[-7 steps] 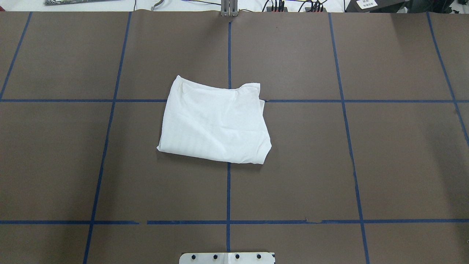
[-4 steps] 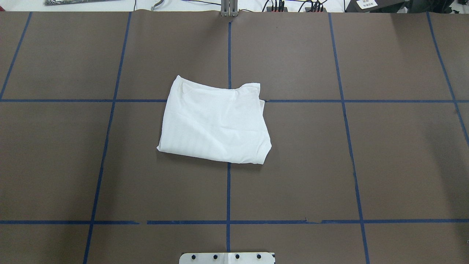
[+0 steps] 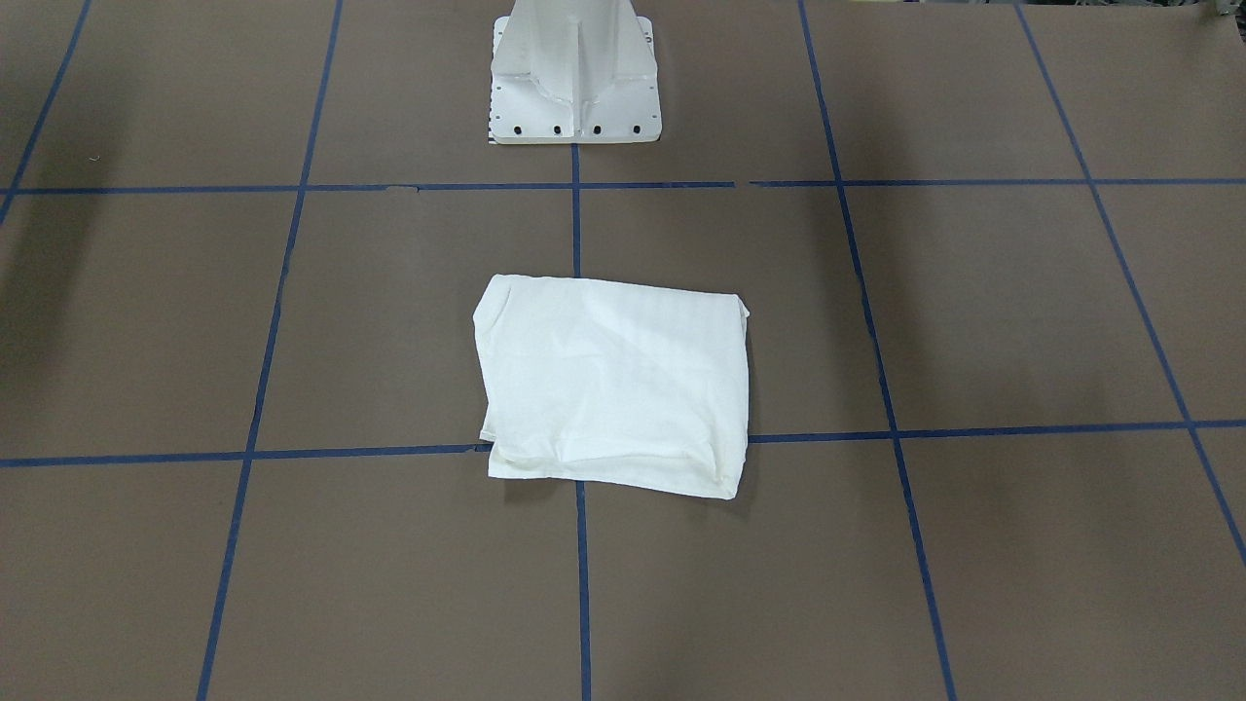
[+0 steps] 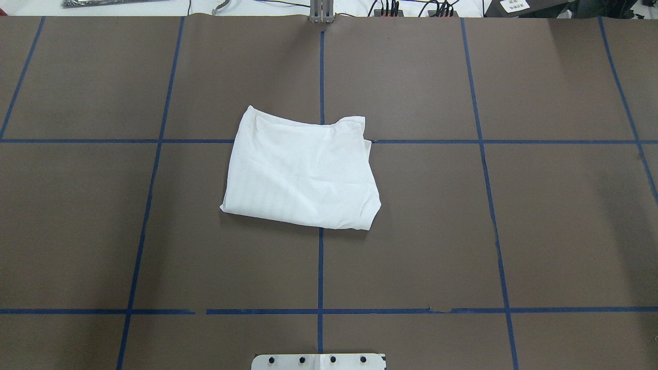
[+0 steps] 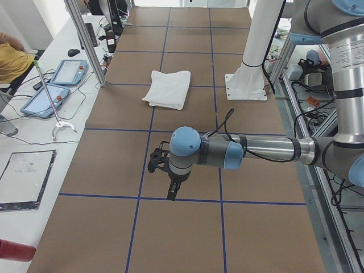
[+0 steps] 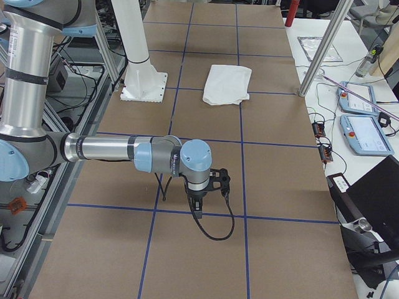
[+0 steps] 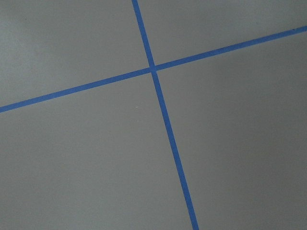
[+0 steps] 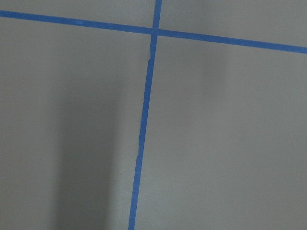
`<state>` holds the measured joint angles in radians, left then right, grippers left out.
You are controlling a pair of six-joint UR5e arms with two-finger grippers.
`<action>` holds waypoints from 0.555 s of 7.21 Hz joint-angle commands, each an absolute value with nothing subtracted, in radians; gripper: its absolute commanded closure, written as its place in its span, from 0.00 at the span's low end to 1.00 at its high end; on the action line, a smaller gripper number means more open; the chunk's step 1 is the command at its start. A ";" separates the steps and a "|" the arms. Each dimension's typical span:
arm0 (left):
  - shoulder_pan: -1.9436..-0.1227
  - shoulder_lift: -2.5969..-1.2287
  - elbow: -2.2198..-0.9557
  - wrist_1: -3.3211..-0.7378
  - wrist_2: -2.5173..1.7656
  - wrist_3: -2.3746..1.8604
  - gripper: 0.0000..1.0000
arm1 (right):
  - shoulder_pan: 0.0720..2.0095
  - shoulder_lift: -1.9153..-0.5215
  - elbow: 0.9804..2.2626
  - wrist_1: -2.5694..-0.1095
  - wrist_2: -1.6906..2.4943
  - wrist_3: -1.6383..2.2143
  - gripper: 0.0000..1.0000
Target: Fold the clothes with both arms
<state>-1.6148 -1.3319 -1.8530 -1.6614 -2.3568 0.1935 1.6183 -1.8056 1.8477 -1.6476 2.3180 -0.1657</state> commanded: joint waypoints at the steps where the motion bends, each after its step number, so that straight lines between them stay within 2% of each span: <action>1: -1.615 -1.325 -1.853 -1.660 -2.356 0.192 0.00 | 1.618 -1.805 1.848 -1.647 2.316 -0.166 0.00; 4: -1.617 -1.321 -1.852 -1.660 -2.355 0.192 0.00 | 1.618 -1.805 1.847 -1.647 2.313 -0.166 0.00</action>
